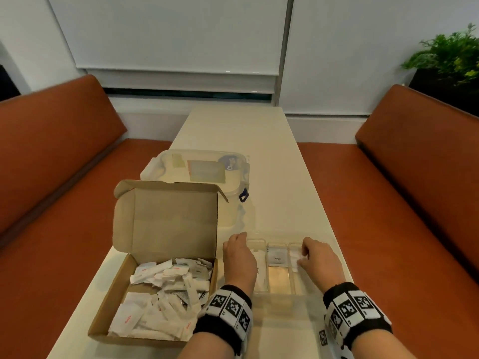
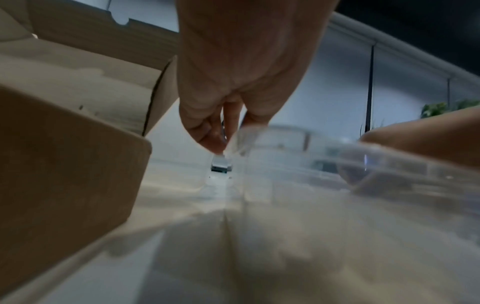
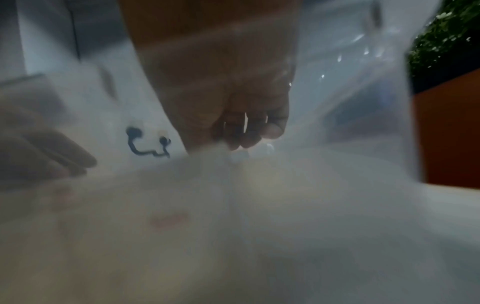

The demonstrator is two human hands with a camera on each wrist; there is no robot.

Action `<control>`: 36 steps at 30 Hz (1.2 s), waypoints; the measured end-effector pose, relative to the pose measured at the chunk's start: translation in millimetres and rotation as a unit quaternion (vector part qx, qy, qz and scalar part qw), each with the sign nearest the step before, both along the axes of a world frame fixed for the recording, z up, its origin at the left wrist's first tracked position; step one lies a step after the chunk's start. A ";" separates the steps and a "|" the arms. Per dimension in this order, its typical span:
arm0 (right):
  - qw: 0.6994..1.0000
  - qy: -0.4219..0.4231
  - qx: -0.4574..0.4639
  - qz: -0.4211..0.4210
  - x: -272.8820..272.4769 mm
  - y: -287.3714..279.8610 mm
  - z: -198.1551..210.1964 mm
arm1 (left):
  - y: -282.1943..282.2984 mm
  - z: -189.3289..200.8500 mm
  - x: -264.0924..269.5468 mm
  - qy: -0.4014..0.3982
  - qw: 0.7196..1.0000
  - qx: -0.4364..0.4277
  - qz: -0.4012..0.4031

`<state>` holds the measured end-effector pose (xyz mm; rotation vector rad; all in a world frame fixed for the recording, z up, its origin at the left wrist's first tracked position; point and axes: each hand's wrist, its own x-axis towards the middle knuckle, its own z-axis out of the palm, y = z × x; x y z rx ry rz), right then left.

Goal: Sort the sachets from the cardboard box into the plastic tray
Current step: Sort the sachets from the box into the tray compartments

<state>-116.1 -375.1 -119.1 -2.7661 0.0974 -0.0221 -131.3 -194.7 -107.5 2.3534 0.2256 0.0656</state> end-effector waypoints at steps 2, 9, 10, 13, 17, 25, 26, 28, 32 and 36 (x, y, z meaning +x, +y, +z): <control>0.999 -0.045 0.027 -0.001 -1.8 7.8 11.4 | 0.2 11.8 -4.5 -0.001 0.998 -0.061 -0.013; 0.979 -0.055 0.159 0.117 -16.6 104.2 50.3 | 56.8 59.7 -6.4 0.063 0.998 0.019 0.009; 0.974 -0.033 0.171 0.146 -20.7 120.5 49.4 | 70.5 62.1 -7.3 0.105 0.992 0.063 0.002; 0.959 0.038 0.164 0.229 -35.9 162.5 38.4 | 104.8 64.1 -15.6 0.194 0.971 0.138 -0.020; 0.955 0.100 0.110 0.258 -49.4 187.9 15.6 | 141.4 53.3 -24.4 0.176 0.975 0.133 -0.023; 0.956 0.082 0.101 0.261 -46.8 186.7 3.8 | 147.5 14.3 -28.4 0.181 0.959 0.166 -0.144; 0.955 0.078 0.105 0.266 -47.3 186.8 3.3 | 146.3 13.5 -27.4 0.187 0.954 0.180 -0.150; 0.951 0.070 0.124 0.273 -48.7 186.8 3.4 | 143.0 13.4 -25.6 0.202 0.937 0.227 -0.170; 0.949 0.072 0.127 0.281 -48.7 186.9 4.5 | 133.9 15.2 -23.2 0.214 0.906 0.306 -0.200; 0.951 0.076 0.111 0.277 -47.8 186.2 4.9 | 130.8 11.8 -22.3 0.222 0.882 0.352 -0.222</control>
